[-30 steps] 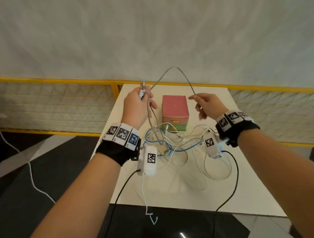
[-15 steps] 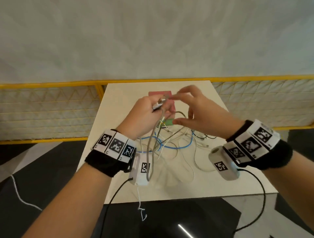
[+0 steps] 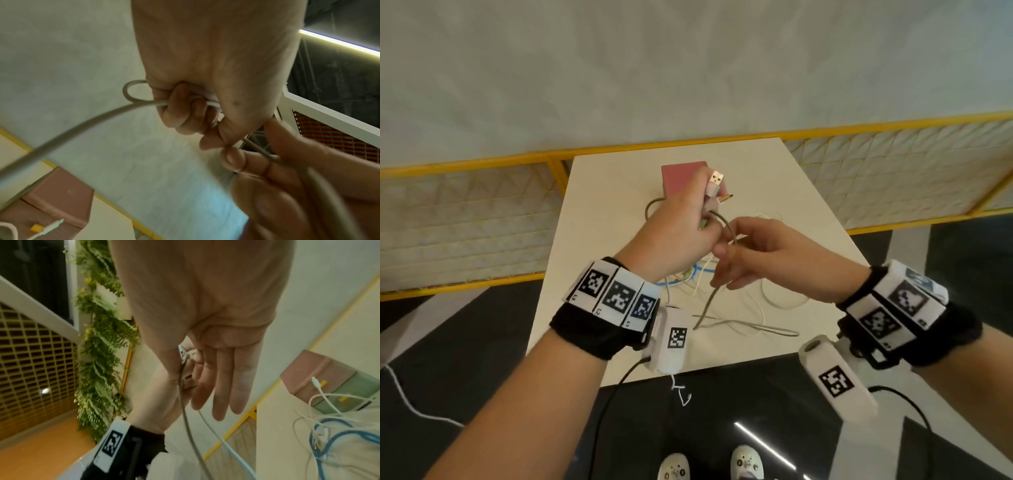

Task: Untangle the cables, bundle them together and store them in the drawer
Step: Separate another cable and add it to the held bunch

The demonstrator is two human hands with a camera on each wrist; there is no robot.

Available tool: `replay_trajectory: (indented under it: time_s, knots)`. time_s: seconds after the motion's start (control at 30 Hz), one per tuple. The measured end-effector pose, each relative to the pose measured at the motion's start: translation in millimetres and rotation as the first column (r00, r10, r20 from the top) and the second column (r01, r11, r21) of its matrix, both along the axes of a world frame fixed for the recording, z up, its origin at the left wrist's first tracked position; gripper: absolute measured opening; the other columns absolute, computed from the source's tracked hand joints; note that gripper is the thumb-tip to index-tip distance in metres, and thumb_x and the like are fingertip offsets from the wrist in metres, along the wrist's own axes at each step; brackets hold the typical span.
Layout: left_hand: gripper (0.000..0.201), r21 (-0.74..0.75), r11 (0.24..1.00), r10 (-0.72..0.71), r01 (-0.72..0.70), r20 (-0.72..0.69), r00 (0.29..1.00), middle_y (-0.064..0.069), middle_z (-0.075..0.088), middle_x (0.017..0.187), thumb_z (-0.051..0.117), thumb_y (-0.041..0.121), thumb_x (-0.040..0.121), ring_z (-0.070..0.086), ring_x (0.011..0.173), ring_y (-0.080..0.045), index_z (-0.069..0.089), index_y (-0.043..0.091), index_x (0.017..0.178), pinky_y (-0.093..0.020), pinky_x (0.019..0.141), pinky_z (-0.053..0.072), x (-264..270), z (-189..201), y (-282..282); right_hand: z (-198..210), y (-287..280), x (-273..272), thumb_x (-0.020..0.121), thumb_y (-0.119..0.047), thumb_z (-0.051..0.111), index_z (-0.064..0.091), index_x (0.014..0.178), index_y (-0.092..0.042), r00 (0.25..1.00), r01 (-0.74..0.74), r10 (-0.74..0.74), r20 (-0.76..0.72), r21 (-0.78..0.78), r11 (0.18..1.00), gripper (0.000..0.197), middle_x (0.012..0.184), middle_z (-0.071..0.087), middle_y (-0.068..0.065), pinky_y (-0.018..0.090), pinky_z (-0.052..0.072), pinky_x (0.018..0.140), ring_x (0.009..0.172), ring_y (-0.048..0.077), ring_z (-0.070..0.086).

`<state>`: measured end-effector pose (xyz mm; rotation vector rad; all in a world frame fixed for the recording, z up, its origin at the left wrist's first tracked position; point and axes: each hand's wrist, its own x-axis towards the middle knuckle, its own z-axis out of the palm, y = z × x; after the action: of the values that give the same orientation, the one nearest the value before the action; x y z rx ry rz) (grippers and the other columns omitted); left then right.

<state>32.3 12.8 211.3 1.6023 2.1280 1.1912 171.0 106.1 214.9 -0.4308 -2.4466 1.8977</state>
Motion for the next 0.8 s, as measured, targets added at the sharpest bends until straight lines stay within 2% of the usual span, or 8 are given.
replay_trajectory:
  time_s: [0.07,0.13,0.27,0.37,0.5,0.63,0.73,0.8]
  knots:
    - [0.032,-0.008,1.0,0.003,-0.003,0.001,1.0,0.013,0.042,0.068,0.051,-0.002,0.086,0.047,0.055,0.006,0.04,0.025,0.099,-0.008,0.058,0.035,-1.5,0.1,-2.8,-0.8,-1.5,1.9,0.097,-0.02,0.049,0.049,0.104,0.0,0.999,0.032,-0.032,0.041,0.013,0.999,0.021,0.082,0.068,0.018,0.041,0.059,0.072,0.072,0.033,0.071]
    - [0.029,0.022,1.0,0.003,-0.004,0.051,0.999,0.015,0.048,0.072,0.052,-0.002,0.086,0.048,0.055,0.008,0.044,0.023,0.097,-0.007,0.057,0.034,-2.5,-1.1,-5.6,-1.2,-1.1,4.9,0.099,-0.02,0.045,0.052,0.102,-0.006,0.994,0.091,-0.099,0.037,0.19,0.978,0.016,0.07,0.064,0.009,0.036,0.059,0.063,0.058,0.028,0.068]
    - [0.024,0.133,0.985,0.091,-0.114,0.163,0.982,0.012,0.054,0.072,0.053,0.001,0.086,0.046,0.046,0.003,0.05,0.021,0.097,-0.013,0.052,0.034,-8.2,0.8,-10.2,-11.3,12.6,13.9,0.1,-0.023,0.036,0.054,0.108,-0.018,0.994,0.013,-0.087,0.061,0.747,0.665,0.02,0.067,0.065,-0.002,0.032,0.051,0.073,0.067,0.014,0.064]
    - [0.025,0.189,0.957,0.187,-0.221,0.184,0.965,0.015,0.05,0.074,0.051,-0.001,0.083,0.045,0.05,0.001,0.052,0.018,0.099,-0.009,0.053,0.032,-18.2,3.1,-13.5,-18.4,23.5,23.2,0.099,-0.015,0.036,0.051,0.113,-0.019,0.979,-0.056,-0.112,0.172,0.748,0.661,0.021,0.07,0.063,-0.002,0.036,0.054,0.073,0.067,0.017,0.064]
    - [0.022,0.154,0.955,0.224,-0.254,0.188,0.956,0.014,0.047,0.072,0.051,0.0,0.084,0.046,0.053,0.004,0.055,0.013,0.102,-0.006,0.053,0.033,-20.5,-1.9,-15.1,3.6,27.3,25.7,0.101,-0.019,0.032,0.049,0.12,-0.033,0.974,0.106,-0.213,0.073,0.685,0.721,0.029,0.071,0.058,0.007,0.026,0.051,0.045,0.04,0.016,0.058]
    - [0.024,0.156,0.95,0.23,-0.269,0.23,0.946,0.013,0.045,0.069,0.05,-0.002,0.085,0.045,0.054,0.003,0.055,0.01,0.105,-0.005,0.053,0.034,-18.1,-5.0,-15.8,35.6,28.5,26.7,0.1,-0.021,0.034,0.047,0.131,-0.036,0.971,0.227,-0.2,-0.13,0.758,0.612,0.036,0.069,0.059,0.003,0.018,0.041,0.035,0.033,0.014,0.051]
    - [0.021,0.142,0.965,0.182,-0.218,0.232,0.955,0.01,0.05,0.07,0.052,0.006,0.084,0.042,0.057,-0.004,0.058,0.011,0.104,-0.01,0.054,0.034,-14.5,-4.2,-16.3,52.1,26.6,29.3,0.1,-0.02,0.037,0.054,0.124,-0.031,0.95,0.312,-0.152,-0.274,0.777,0.547,0.031,0.065,0.058,0.002,0.022,0.042,0.038,0.037,0.016,0.052]
    - [0.024,0.128,0.977,0.137,-0.173,0.246,0.959,-0.004,0.063,0.087,0.053,0.018,0.081,0.046,0.059,-0.009,0.065,0.015,0.101,-0.016,0.055,0.038,-11.6,-2.8,-17.1,55.8,25.9,29.5,0.1,-0.022,0.037,0.057,0.114,-0.031,0.962,0.272,-0.148,-0.228,0.798,0.538,0.025,0.062,0.059,0.002,0.027,0.044,0.039,0.032,0.013,0.05]
